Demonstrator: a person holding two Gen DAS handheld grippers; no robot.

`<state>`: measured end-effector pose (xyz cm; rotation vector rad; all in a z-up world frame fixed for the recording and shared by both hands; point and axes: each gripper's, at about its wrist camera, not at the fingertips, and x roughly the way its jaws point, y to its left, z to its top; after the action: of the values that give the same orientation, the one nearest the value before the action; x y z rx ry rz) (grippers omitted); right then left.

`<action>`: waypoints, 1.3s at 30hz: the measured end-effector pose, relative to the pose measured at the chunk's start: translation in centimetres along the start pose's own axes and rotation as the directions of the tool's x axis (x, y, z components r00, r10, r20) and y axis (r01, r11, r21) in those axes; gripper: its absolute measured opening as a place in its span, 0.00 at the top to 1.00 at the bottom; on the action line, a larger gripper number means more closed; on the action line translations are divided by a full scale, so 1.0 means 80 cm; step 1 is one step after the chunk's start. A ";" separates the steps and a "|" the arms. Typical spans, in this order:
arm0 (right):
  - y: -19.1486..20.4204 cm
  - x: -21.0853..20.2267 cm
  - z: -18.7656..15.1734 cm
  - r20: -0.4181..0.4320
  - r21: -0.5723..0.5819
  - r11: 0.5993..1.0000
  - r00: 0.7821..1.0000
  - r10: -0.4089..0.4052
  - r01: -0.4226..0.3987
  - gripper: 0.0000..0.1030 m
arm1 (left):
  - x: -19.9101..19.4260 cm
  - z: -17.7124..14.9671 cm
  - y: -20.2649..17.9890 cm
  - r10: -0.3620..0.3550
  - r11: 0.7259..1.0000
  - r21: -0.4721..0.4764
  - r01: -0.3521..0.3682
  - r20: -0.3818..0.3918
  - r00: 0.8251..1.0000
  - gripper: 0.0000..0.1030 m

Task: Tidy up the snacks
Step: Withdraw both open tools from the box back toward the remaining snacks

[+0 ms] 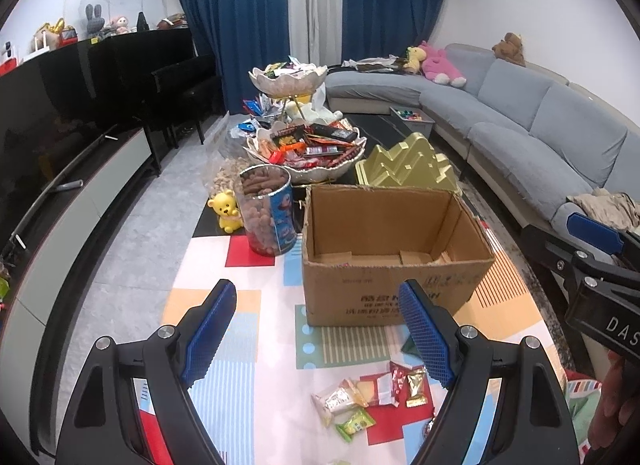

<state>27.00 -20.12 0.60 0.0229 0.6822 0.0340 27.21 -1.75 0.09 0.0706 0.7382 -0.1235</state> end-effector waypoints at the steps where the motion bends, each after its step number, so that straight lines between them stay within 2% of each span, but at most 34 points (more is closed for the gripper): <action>1: 0.000 -0.001 -0.003 -0.002 0.000 1.000 1.000 -0.002 0.002 0.26 | -0.001 -0.003 -0.001 -0.004 1.000 0.004 0.004 0.000 1.000 0.19; 13: 0.006 -0.005 -0.042 -0.034 0.010 0.999 0.999 -0.042 0.043 0.26 | 0.004 -0.043 0.000 -0.037 0.998 0.055 0.038 -0.026 0.999 0.19; 33: 0.022 0.004 -0.118 -0.111 -0.054 0.998 0.994 -0.024 0.018 0.26 | 0.013 -0.137 0.003 -0.017 1.000 0.009 0.018 -0.136 0.991 0.19; 39: 0.029 0.006 -0.147 -0.111 -0.095 0.995 0.994 -0.007 -0.004 0.26 | 0.013 -0.168 0.002 -0.008 1.000 -0.010 0.007 -0.147 0.989 0.19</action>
<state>19.88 -17.68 -8.71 -0.0719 0.7916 0.0667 19.05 -0.22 -10.56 0.0682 0.8859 -0.1226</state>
